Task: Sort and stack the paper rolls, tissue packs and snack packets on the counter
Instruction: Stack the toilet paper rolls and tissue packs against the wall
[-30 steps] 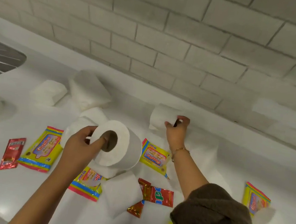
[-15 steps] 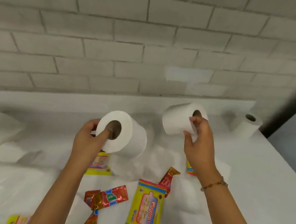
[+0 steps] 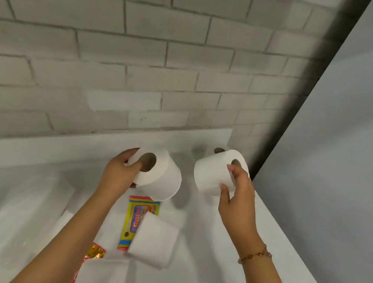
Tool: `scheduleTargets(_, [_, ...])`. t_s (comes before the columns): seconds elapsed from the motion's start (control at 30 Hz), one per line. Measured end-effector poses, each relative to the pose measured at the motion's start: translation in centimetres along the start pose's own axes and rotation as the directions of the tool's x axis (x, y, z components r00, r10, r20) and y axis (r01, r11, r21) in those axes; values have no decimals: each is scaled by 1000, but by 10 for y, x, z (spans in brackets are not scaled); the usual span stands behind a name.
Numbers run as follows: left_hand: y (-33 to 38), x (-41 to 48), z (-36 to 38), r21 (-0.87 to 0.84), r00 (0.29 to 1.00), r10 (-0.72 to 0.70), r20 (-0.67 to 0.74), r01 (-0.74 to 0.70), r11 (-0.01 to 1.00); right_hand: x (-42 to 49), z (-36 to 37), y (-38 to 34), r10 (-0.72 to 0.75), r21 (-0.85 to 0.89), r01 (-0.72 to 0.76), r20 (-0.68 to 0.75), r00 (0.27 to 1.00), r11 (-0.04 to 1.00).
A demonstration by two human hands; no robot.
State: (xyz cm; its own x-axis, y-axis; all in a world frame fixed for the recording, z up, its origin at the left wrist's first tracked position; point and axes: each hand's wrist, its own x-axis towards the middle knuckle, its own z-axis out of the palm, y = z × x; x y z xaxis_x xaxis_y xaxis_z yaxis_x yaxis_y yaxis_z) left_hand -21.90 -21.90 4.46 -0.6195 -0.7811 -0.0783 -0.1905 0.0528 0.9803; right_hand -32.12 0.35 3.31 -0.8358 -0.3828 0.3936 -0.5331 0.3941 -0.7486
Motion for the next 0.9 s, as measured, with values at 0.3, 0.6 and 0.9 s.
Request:
scheduleTargets(0.3, [-14, 55, 93, 293, 998, -54, -26, 60, 954, 105, -48, 44, -159, -127, 167, 65, 985, 978])
scheduleTargets(0.6, [-37, 96, 125, 453, 994, -83, -77, 109, 885, 210, -10, 71, -200, -304, 322, 371, 907, 897])
scheduleTargets(0.9, [-55, 102, 134, 567, 990, -117, -81, 142, 811, 207, 21, 90, -146, -378, 357, 483, 863, 854])
